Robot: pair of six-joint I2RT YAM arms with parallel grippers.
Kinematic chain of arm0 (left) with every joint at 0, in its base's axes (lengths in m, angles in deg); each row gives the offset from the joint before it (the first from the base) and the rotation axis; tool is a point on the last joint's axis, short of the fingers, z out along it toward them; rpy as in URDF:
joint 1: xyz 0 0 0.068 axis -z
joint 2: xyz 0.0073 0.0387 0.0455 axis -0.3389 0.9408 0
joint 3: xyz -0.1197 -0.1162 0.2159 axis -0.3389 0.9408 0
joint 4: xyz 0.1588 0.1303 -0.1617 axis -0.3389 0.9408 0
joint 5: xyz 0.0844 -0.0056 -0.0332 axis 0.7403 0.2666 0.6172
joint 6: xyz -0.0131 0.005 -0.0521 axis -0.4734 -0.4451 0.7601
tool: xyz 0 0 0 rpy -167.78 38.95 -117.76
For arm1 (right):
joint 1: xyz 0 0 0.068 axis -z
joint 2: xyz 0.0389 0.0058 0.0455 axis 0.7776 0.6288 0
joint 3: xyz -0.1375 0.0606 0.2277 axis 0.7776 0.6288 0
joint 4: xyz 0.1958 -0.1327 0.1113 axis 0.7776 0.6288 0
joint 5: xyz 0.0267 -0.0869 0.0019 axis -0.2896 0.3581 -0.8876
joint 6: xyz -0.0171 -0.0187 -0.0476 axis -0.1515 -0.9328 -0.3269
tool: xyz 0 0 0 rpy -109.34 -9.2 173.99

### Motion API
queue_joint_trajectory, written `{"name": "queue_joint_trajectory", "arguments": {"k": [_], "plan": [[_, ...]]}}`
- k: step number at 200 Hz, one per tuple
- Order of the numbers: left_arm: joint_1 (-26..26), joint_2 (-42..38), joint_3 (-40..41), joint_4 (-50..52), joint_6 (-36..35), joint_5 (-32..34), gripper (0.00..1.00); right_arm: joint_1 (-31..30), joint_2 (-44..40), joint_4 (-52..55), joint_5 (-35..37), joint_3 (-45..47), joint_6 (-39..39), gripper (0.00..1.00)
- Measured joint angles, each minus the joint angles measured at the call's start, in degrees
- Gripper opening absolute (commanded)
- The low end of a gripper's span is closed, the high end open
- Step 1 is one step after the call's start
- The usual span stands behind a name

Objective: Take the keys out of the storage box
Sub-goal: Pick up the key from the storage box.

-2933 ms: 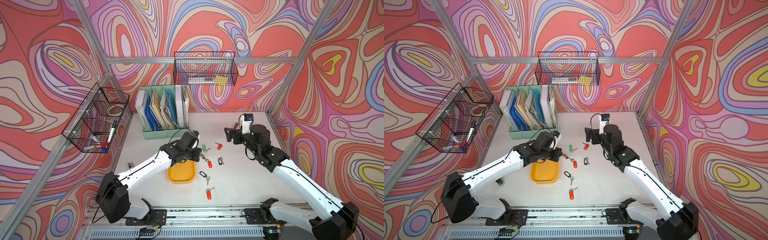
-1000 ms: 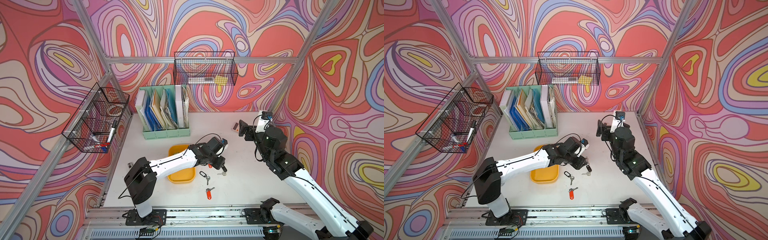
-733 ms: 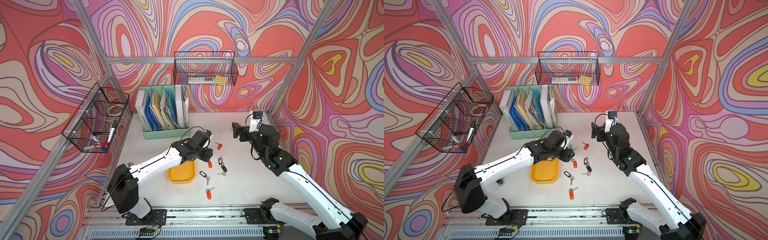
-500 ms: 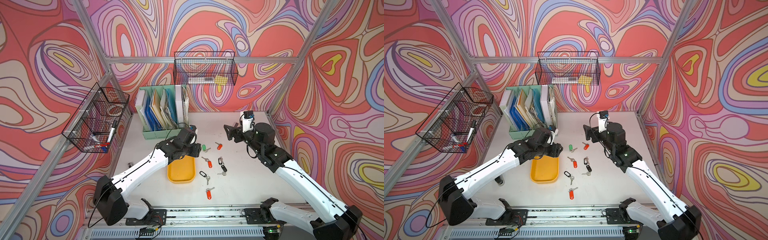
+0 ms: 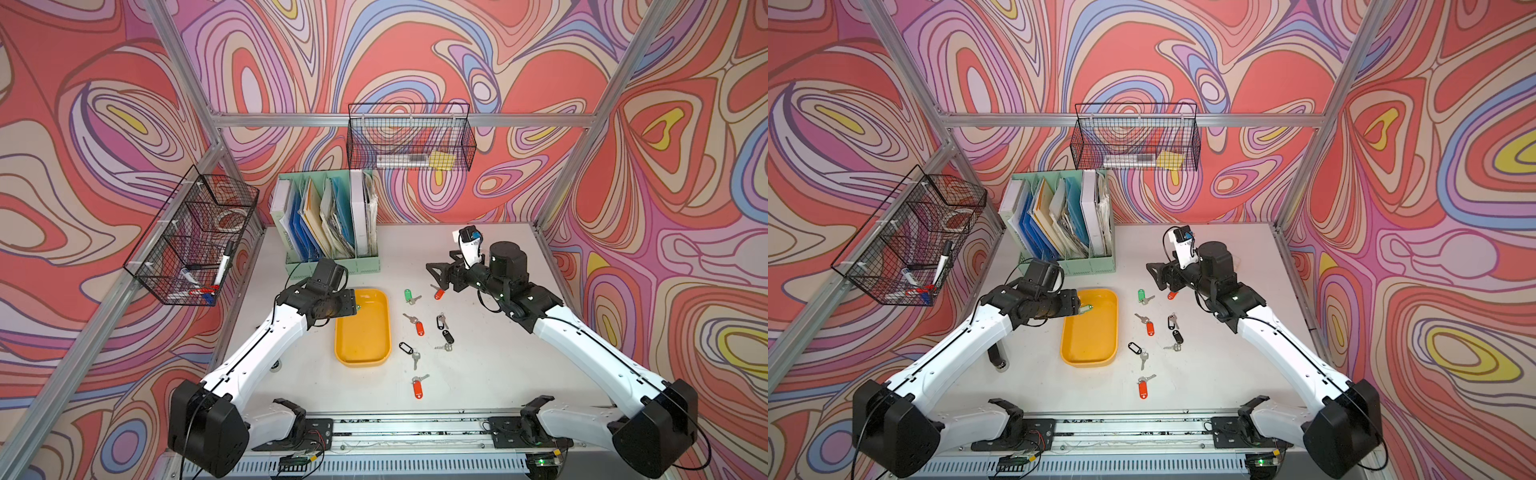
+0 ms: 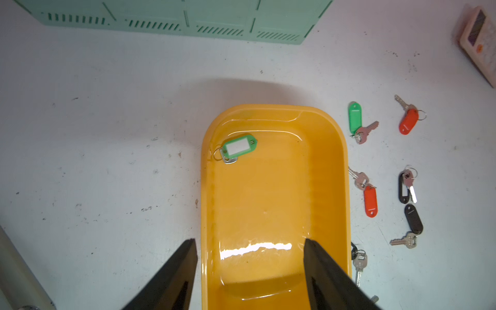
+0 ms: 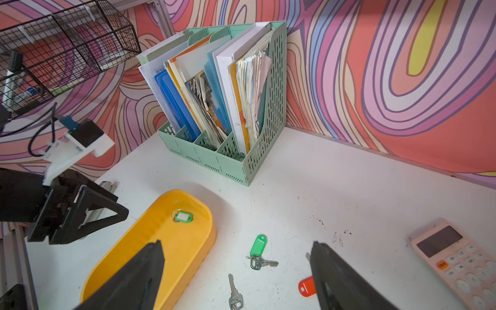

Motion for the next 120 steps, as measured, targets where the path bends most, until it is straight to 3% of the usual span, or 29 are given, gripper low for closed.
{"name": "queue_joint_trajectory", "arguments": {"k": [36, 71, 120], "plan": [[-2.78, 2.34, 2.93, -0.24, -0.20, -1.75, 0.68, -0.02, 2.82, 0.59, -3.67, -1.44, 0.24, 0.78], [-5.20, 4.15, 7.15, -2.14, -0.15, -5.46, 0.61, -1.33, 8.63, 2.21, -6.19, -4.52, 1.46, 0.69], [-8.26, 5.05, 10.99, -6.05, 0.07, -11.56, 0.49, -9.79, 21.62, 6.78, -5.29, -13.33, 1.99, 0.57]]}}
